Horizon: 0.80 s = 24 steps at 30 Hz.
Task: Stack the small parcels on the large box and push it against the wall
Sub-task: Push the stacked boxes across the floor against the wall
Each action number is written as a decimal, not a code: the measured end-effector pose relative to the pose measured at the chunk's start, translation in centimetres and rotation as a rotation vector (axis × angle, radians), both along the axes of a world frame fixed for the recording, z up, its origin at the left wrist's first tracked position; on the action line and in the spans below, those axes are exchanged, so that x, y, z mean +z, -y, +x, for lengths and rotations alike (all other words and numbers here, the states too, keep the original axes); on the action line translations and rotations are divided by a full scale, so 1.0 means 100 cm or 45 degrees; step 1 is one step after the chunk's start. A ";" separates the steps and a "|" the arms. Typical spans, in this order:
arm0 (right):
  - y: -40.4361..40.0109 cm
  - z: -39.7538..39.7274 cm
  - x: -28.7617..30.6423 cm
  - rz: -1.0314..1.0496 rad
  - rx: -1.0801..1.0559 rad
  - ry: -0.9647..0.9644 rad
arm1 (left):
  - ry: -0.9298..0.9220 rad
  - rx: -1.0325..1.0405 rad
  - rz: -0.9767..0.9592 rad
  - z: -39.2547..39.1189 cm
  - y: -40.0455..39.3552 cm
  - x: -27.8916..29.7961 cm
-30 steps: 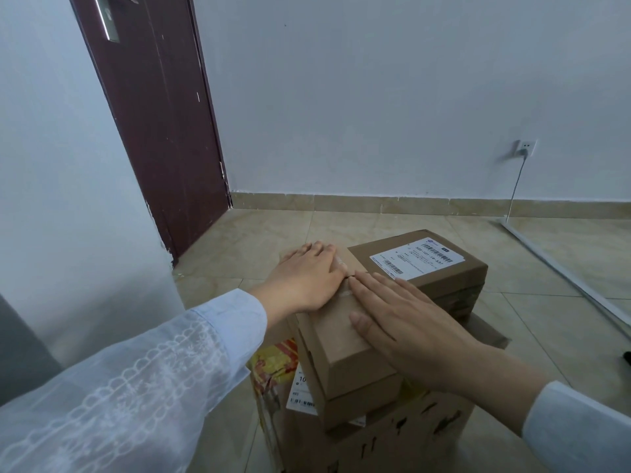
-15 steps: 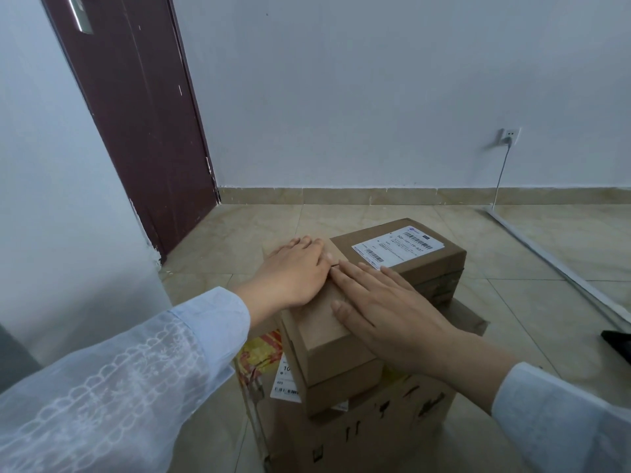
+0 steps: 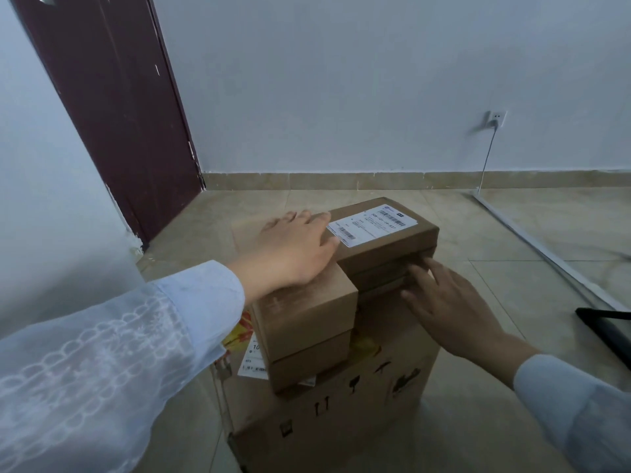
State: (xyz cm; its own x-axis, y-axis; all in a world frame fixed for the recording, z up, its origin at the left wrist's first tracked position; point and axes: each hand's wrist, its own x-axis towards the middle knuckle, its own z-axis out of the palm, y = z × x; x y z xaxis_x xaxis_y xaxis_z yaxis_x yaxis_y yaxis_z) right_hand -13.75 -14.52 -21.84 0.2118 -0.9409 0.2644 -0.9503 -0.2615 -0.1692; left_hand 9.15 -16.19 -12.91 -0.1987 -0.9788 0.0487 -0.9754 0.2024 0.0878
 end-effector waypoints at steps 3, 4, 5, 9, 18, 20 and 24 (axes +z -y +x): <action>0.005 -0.007 -0.016 0.069 0.018 -0.125 | 0.083 -0.012 0.033 -0.024 0.003 0.002; 0.005 -0.012 -0.023 0.098 0.014 -0.129 | 0.107 -0.011 0.051 -0.033 0.003 0.000; 0.007 -0.014 -0.029 0.113 0.012 -0.136 | 0.131 -0.010 0.054 -0.039 0.003 -0.001; 0.015 -0.022 -0.043 0.122 0.023 -0.177 | 0.189 -0.032 0.054 -0.054 -0.007 -0.002; 0.015 -0.033 -0.033 0.272 0.343 -0.370 | 0.432 -0.516 -0.285 -0.108 -0.083 -0.039; 0.017 -0.035 -0.036 0.298 0.356 -0.438 | 0.540 -0.503 -0.098 -0.111 -0.089 -0.070; 0.027 -0.039 -0.053 0.188 0.286 -0.414 | 0.485 -0.262 0.069 -0.109 -0.081 -0.115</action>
State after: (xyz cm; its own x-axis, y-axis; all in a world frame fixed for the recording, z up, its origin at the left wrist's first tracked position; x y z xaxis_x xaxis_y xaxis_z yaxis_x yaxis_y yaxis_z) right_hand -17.65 -17.19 -27.10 0.4661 -0.8846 0.0159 -0.8825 -0.4635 0.0793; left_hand -1.79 -8.11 -24.42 -0.3839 -0.9161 -0.1161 -0.8800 0.4010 -0.2547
